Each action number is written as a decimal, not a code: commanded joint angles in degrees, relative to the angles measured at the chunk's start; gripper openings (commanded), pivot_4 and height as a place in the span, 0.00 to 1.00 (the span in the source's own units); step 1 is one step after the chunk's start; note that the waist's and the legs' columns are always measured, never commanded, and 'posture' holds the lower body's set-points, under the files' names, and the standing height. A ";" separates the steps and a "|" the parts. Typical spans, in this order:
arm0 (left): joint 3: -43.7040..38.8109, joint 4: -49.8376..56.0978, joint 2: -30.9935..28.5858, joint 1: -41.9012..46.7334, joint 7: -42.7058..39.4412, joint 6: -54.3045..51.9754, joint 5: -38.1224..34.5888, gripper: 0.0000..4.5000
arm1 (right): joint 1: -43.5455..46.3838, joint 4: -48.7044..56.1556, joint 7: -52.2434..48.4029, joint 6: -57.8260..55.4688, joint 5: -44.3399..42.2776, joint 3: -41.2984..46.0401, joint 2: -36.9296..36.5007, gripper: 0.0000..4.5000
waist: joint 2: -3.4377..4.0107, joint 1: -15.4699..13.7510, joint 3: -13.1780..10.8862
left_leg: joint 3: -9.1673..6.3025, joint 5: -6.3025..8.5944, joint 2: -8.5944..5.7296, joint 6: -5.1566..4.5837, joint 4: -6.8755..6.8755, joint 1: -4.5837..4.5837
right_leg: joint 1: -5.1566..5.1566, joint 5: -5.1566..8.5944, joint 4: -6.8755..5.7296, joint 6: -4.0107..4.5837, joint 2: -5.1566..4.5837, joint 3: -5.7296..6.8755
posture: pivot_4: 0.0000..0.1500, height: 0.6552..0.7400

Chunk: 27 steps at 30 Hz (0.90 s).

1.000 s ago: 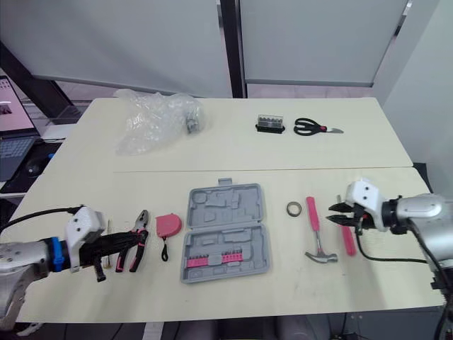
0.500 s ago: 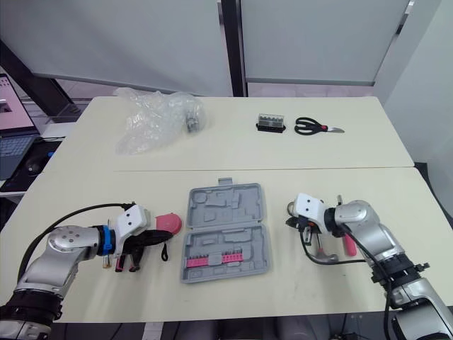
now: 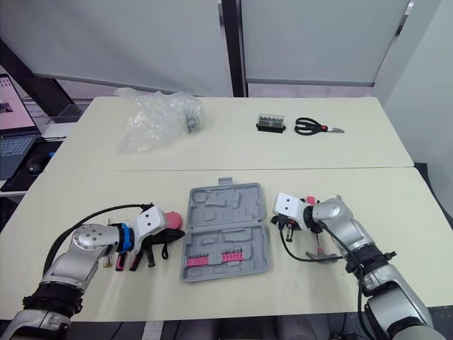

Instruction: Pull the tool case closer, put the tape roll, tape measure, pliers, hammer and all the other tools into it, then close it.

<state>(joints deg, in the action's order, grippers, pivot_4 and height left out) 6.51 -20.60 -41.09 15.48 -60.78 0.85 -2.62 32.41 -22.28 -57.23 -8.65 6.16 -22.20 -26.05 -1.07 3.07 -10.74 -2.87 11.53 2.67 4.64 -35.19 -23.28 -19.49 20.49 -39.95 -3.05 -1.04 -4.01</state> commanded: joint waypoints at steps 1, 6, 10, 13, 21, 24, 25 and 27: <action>0.65 -0.72 0.56 1.21 0.55 1.12 1.10 0.00 | 1.62 -1.01 0.51 1.77 0.94 -0.28 0.90 0.01 | 0.00 0.01 0.00 | 0.00 0.00 0.00 0.00 0.00 0.00 | 0.00 0.00 0.00 0.00 0.00 0.00 | 1.00 1.00; 1.58 -2.26 1.66 2.77 0.74 2.07 1.96 0.00 | 2.18 -1.55 -0.14 1.89 1.23 -0.51 2.20 0.01 | 0.00 0.01 0.00 | -0.01 0.00 0.00 0.00 0.00 0.01 | 0.01 0.00 -0.01 0.00 0.00 0.02 | 1.00 1.00; 2.14 -1.60 2.42 3.45 0.09 1.45 1.74 0.00 | 2.10 -0.44 -0.59 1.32 1.21 -0.50 2.69 0.01 | 0.00 -0.01 0.00 | -0.01 0.00 -0.01 0.00 0.00 0.01 | 0.01 0.00 -0.01 0.00 0.00 0.02 | 1.00 1.00; 2.47 -0.02 2.74 3.38 -0.58 0.52 1.30 0.00 | 1.50 1.19 -1.06 0.49 0.90 -0.47 2.71 0.01 | 0.00 -0.03 0.00 | -0.02 0.00 -0.01 0.00 0.00 0.01 | 0.01 0.00 -0.01 0.00 0.00 0.02 | 1.00 1.00; 2.78 8.06 2.45 0.29 -1.44 -3.75 0.16 0.00 | -4.19 12.75 -2.45 -6.19 -0.86 0.65 0.39 0.01 | 0.00 -0.14 0.00 | -0.06 0.00 -0.01 0.00 0.00 -0.14 | -0.12 0.00 -0.01 0.00 0.00 0.05 | 1.00 1.00; 3.14 11.65 1.62 -1.69 -2.52 -5.49 -0.03 0.00 | -7.98 19.91 -2.92 -10.30 -1.80 1.27 -1.54 0.01 | 0.00 -0.22 0.00 | -0.08 0.00 -0.02 0.00 0.01 -0.19 | -0.15 0.00 0.00 0.00 0.00 0.06 | 1.00 1.00; 3.06 13.23 1.28 -2.64 -2.91 -6.30 -0.30 0.00 | -9.34 22.60 -3.04 -11.89 -2.14 1.41 -2.22 0.01 | 0.00 -0.24 0.00 | -0.09 0.00 -0.02 0.00 0.01 -0.20 | -0.15 0.00 0.00 0.00 0.00 0.06 | 1.00 1.00; 3.34 15.64 0.87 -4.22 -3.50 -7.62 -0.34 0.00 | -11.89 27.16 -3.05 -14.92 -2.81 1.64 -3.45 0.01 | 0.00 -0.23 0.00 | -0.09 0.00 -0.02 0.00 0.01 -0.23 | -0.17 0.00 0.01 0.00 0.00 0.05 | 1.00 1.00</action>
<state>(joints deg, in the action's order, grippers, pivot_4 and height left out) 8.76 -9.16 -40.05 11.73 -63.26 -6.09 -1.59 21.19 -1.64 -59.78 -21.49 5.49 -21.41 -29.44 -1.06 2.84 -10.74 -2.96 11.53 2.66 4.64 -35.18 -23.51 -19.66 20.49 -39.94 -3.05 -1.04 -3.97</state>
